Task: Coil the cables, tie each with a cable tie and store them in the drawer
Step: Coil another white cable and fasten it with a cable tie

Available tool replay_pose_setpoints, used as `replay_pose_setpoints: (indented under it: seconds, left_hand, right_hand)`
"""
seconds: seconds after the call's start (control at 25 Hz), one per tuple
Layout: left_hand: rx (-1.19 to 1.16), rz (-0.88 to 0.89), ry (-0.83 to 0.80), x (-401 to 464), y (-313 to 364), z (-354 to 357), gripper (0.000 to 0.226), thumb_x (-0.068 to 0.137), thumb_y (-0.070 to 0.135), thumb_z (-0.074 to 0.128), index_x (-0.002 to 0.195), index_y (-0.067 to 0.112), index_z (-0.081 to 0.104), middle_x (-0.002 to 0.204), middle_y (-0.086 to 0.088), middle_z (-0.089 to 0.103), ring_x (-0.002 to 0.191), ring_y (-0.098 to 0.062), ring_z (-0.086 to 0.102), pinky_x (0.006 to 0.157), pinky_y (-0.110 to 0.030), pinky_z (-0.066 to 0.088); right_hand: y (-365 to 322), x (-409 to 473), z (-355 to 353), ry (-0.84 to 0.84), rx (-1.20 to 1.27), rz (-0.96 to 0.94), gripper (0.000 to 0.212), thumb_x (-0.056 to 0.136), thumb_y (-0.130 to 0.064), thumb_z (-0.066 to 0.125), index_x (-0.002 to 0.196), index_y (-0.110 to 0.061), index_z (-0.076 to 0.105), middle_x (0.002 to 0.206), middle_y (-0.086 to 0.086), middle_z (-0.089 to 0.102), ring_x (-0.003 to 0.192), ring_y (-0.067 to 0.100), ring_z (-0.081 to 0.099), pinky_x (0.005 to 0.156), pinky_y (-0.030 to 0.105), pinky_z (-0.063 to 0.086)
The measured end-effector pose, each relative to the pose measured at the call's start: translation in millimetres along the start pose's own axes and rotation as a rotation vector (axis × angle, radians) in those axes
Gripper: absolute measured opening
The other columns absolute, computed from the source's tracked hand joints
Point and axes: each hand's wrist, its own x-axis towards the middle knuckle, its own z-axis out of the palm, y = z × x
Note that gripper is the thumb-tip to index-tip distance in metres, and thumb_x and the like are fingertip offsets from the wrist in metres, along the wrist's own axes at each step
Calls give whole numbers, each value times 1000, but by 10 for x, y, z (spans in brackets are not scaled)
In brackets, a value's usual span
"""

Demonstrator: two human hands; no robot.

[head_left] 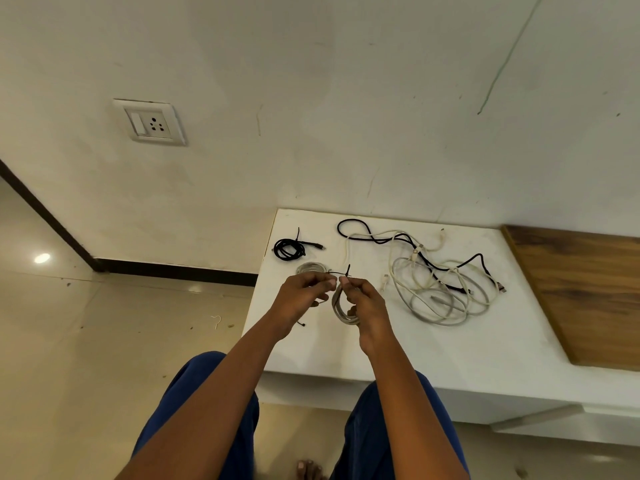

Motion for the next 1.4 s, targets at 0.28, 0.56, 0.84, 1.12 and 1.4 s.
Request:
replay_pose_setpoints:
  seconds: [0.28,0.56,0.84,1.12,1.4]
  left_hand:
    - [78,36,-49,7,-49,60,11,85,26,67,88,16,73,75,7,73,69,0,67,70,-17,49]
    - [133,-59,-111,6,-35,15,14,82,21,68,83,8,75,72,2,71,62,-3,60,60,-13,47]
    - [-10,-130,-158,-40,15,19,14,85,17,64,98,14,70,87,-2,75,77,-13,72,66,-15,52]
    - [-328,-135,-133,-45,42,117,24,80,27,73,99,13,73,90,-6,74,82,-16,69,67,-18,53]
    - [-402,-209,-74,-38,82,134,6,82,15,71,83,11,74,72,-1,69,60,-6,61,61,-18,49]
  right_hand:
    - [-3,1,11,7,72,35,9,87,-19,65,94,-15,67,79,-4,58,75,8,48,63,23,36]
    - [-54,37,-44,87,150,-5,6,89,-17,63,86,-22,65,84,-6,60,70,10,44,61,23,35]
    - [-41,28,-7,106,65,-76,3,88,-21,64,91,-20,65,80,-9,61,74,2,53,64,19,39]
    - [-26,-21,67,62,15,-132,6,91,-14,60,90,-18,64,78,-6,64,63,-1,59,48,8,45]
    - [-61,-21,59,-4,115,-97,22,94,-19,48,84,-23,67,81,-10,60,77,8,46,63,19,36]
